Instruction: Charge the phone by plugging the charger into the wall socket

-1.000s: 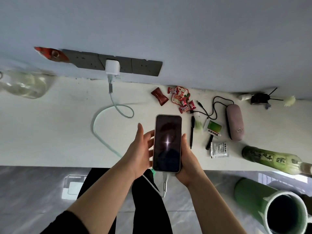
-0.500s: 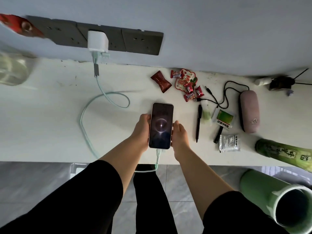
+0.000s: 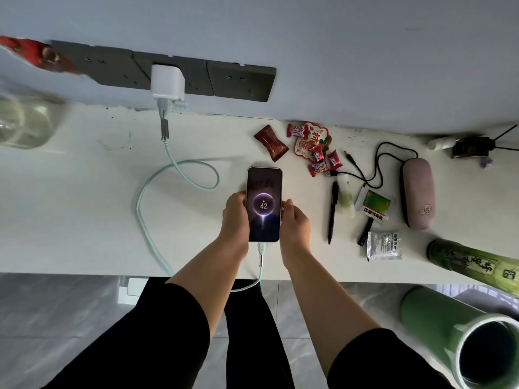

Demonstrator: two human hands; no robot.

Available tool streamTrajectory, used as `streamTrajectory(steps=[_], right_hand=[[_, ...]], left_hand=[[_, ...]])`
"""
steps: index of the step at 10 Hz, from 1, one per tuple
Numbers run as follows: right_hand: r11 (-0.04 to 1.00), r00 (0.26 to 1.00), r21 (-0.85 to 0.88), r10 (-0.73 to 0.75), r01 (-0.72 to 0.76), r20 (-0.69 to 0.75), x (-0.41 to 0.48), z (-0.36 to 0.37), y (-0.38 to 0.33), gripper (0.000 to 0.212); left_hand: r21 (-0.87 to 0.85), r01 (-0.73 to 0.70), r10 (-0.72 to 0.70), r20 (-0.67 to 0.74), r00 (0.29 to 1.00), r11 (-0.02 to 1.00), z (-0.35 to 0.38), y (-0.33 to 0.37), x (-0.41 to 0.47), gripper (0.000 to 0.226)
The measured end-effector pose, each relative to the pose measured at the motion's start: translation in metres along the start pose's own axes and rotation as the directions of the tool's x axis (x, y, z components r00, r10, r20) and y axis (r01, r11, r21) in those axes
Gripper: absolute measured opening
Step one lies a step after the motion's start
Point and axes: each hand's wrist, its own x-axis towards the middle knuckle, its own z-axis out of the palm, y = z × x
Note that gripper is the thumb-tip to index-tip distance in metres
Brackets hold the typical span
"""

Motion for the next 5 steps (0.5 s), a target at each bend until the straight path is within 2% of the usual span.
streamTrajectory(steps=[2, 3, 4, 5], right_hand=[[0.999, 0.999, -0.047, -0.019, 0.017, -0.044, 0.002, 0.002, 0.003, 0.053], [0.993, 0.997, -0.097, -0.073, 0.071, -0.023, 0.002, -0.001, 0.003, 0.048], [0.981, 0.996, -0.179, -0.062, 0.072, 0.058, 0.003, -0.008, 0.000, 0.034], [0.958, 0.997, -0.283, -0.025, 0.043, 0.068, -0.002, -0.026, -0.011, 0.040]], left_hand=[[0.041, -0.037, 0.034, 0.065, 0.997, 0.998, -0.004, 0.003, 0.000, 0.034], [0.126, -0.043, 0.032, 0.081, 0.996, 0.991, -0.011, 0.008, -0.005, 0.035], [0.369, -0.131, 0.108, 0.083, 0.991, 0.920, -0.018, 0.012, -0.006, 0.030], [0.671, -0.193, 0.160, 0.112, 0.981, 0.716, -0.030, 0.014, -0.012, 0.030]])
